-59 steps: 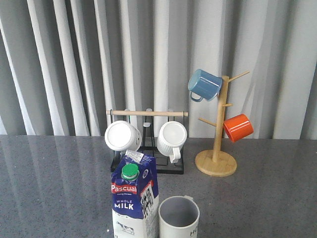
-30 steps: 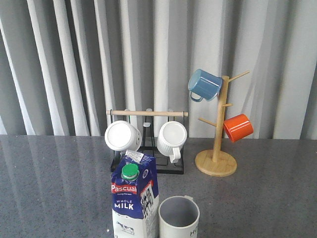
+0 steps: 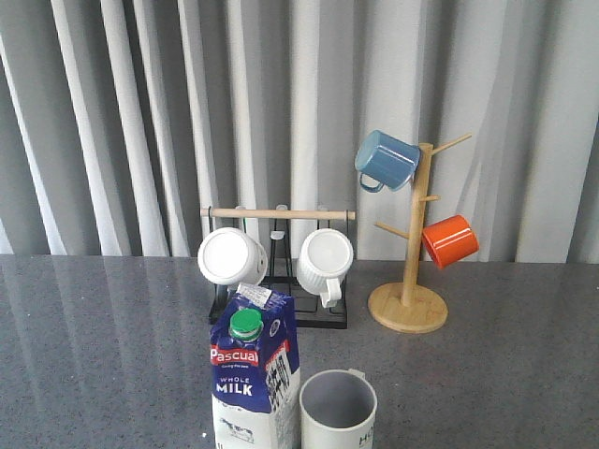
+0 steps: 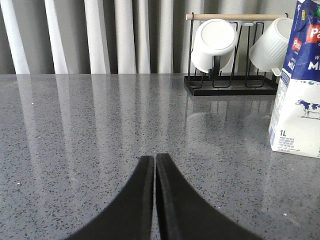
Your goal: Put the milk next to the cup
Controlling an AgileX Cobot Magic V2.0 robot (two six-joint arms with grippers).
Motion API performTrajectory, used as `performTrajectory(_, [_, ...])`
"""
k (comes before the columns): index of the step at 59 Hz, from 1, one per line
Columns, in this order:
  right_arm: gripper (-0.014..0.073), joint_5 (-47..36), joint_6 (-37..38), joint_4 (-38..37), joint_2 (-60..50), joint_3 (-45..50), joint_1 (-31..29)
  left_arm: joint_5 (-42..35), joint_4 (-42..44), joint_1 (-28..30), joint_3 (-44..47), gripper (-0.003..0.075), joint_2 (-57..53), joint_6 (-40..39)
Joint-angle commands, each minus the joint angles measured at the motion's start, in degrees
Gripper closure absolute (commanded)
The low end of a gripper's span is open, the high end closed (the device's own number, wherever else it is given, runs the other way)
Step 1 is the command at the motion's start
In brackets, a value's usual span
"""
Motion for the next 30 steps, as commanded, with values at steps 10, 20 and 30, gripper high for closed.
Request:
performTrajectory(10, [0.0594, 2.50, 22.29, -24.63, -9.61, 3.30, -7.81, -4.68, -0.69, 0.07, -1.55, 0.0727, -0.69, -0.03])
performTrajectory(20, [0.0594, 2.50, 36.77, -39.31, -11.95, 3.36, -8.60, -4.68, -0.69, 0.07, -1.55, 0.0727, -0.69, -0.03])
performTrajectory(30, [0.0594, 1.76, 38.41, -40.17, -11.95, 3.36, -8.59, -4.68, -0.69, 0.07, -1.55, 0.0727, -0.69, -0.03])
